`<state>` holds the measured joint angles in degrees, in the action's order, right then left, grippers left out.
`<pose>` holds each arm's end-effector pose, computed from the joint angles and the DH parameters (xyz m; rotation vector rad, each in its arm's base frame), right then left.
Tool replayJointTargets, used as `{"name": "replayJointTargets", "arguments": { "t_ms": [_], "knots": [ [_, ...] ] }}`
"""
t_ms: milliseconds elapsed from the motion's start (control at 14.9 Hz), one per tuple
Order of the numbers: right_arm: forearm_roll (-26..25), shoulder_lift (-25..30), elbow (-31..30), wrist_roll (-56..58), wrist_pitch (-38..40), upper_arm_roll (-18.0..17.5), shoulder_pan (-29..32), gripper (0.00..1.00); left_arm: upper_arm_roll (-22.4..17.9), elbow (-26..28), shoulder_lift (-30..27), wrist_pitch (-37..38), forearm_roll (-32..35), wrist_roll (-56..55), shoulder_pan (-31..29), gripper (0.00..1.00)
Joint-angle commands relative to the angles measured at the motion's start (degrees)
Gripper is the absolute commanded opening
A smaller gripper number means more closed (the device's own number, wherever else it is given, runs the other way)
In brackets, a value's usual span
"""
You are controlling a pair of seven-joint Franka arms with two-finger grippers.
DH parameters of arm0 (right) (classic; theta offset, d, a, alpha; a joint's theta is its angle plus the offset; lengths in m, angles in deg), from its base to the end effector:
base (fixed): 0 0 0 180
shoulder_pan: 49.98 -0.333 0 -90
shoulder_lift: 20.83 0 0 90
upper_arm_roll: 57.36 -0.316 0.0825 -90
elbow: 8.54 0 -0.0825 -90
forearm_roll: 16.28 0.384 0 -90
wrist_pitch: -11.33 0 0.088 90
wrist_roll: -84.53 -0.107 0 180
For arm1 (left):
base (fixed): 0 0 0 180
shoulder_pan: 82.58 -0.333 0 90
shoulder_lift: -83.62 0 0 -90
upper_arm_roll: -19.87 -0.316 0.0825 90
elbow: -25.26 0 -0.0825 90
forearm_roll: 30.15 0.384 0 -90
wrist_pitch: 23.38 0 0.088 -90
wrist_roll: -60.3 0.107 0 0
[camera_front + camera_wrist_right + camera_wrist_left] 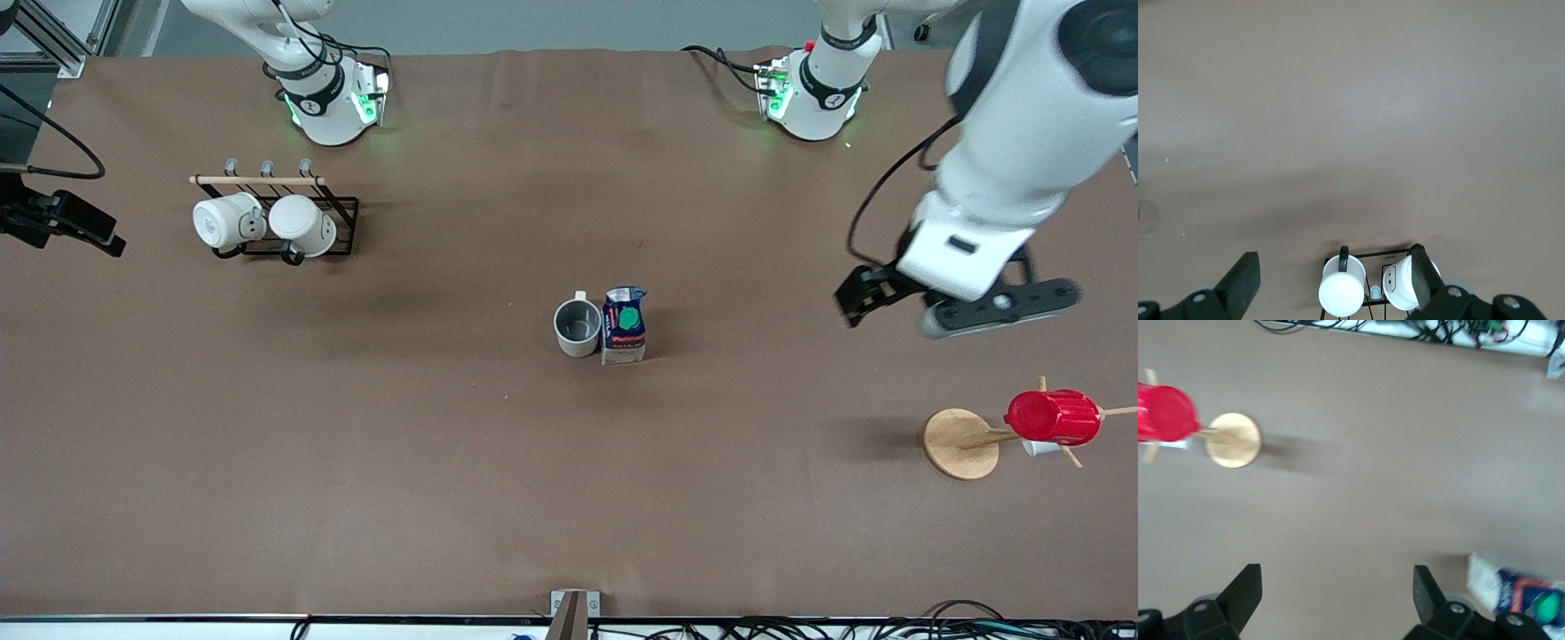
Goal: Place cup and milk on table
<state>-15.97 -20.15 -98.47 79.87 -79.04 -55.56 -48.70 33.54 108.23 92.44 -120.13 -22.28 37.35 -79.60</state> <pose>0.5509 -0.0292 0.6322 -3.1282 0.2116 -0.0305 0.5935 -0.1517 0.6070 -3.0677 -0.1602 -0.1839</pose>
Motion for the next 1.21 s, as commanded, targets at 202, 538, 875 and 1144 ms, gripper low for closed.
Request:
{"name": "replayJointTargets", "arguments": {
  "t_ms": [202,538,875,1144],
  "knots": [
    [0.7,-0.3,2.5,0.9,1.8,-0.3,-0.1,1.00,-3.0,12.4,-13.4,2.6,-6.9,13.6,-4.2,1.00],
    [-0.2,-3.6,10.4,5.8,9.0,-0.3,-0.8,1.00,-6.4,16.1,-17.4,3.1,-9.5,15.5,-1.7,1.00],
    [-0.1,-3.6,10.2,5.7,8.8,-0.3,-0.8,1.00,-7.4,13.6,-16.9,6.1,-9.3,15.7,-2.2,1.00],
    [-0.1,-3.6,10.1,5.9,9.1,-0.3,-0.6,1.00,-7.4,12.7,-16.6,6.2,-9.3,15.5,-2.2,1.00]
  ]
}}
